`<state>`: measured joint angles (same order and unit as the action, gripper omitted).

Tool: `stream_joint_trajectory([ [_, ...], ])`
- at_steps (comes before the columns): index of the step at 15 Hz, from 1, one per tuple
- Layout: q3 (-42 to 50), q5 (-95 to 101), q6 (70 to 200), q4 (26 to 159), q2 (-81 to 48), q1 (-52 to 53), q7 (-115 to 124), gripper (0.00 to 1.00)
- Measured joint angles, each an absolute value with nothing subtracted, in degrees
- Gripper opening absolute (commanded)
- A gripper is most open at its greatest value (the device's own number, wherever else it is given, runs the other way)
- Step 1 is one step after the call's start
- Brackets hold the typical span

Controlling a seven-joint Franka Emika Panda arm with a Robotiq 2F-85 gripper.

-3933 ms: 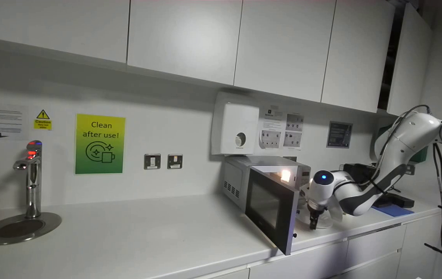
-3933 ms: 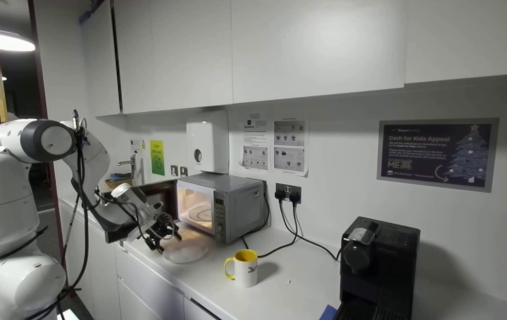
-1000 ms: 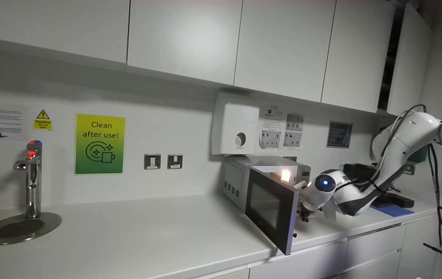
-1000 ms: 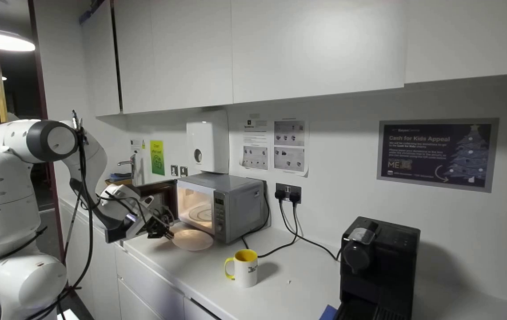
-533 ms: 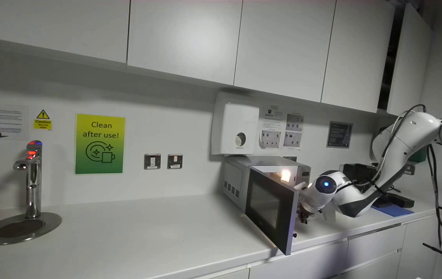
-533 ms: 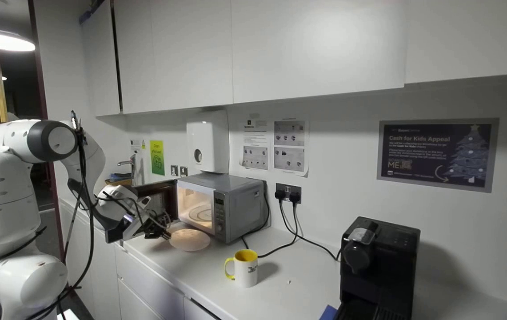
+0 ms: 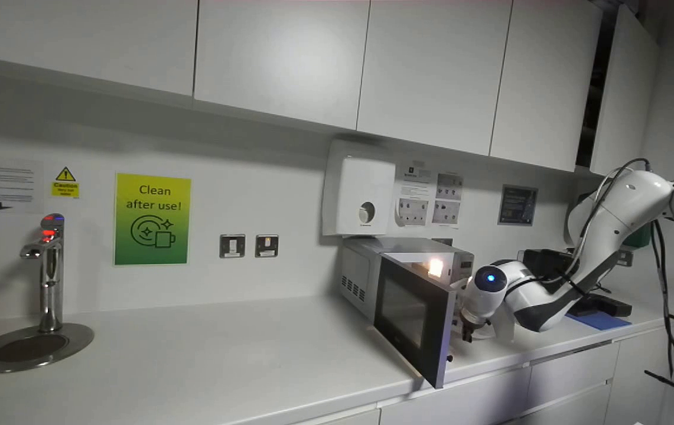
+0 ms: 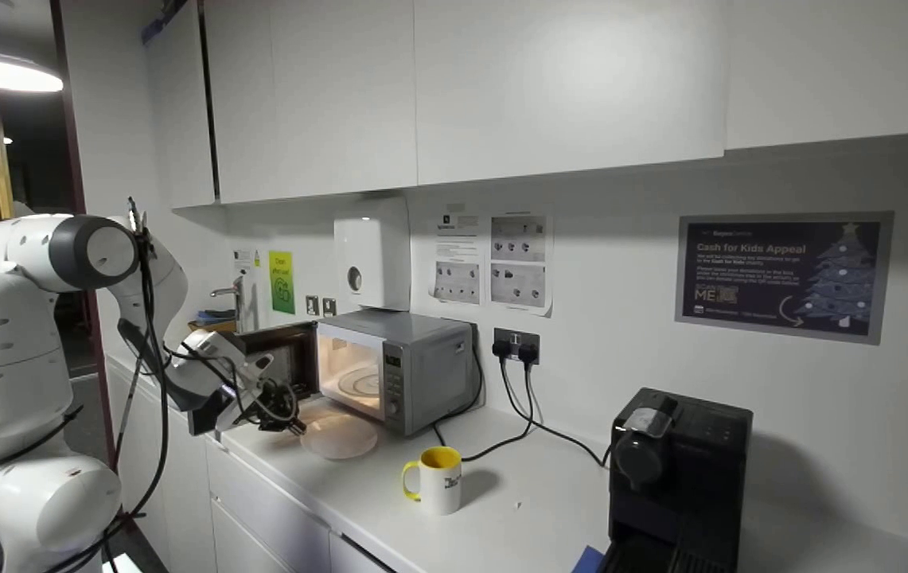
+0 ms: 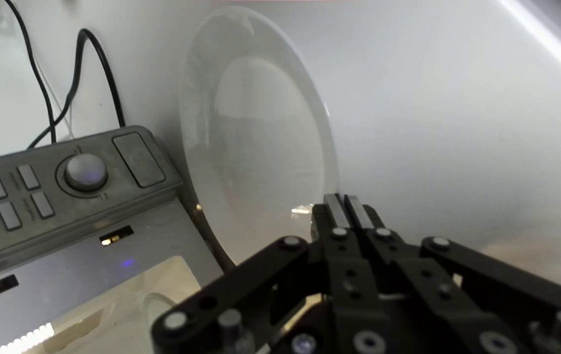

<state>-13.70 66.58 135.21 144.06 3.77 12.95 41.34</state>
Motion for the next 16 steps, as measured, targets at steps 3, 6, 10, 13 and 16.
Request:
stream_joint_trajectory([
  [3,-13.63,64.81,131.9,144.06,3.83,12.85,42.76,0.01],
  [6,-13.27,64.46,128.51,144.06,3.97,12.62,44.16,0.01],
  [10,-12.34,64.46,124.55,144.08,4.07,12.04,44.85,0.01],
  [13,-11.36,64.46,122.05,144.18,4.08,11.57,44.86,0.01],
  [16,-10.44,64.47,120.07,144.33,4.09,10.81,44.86,0.01],
])
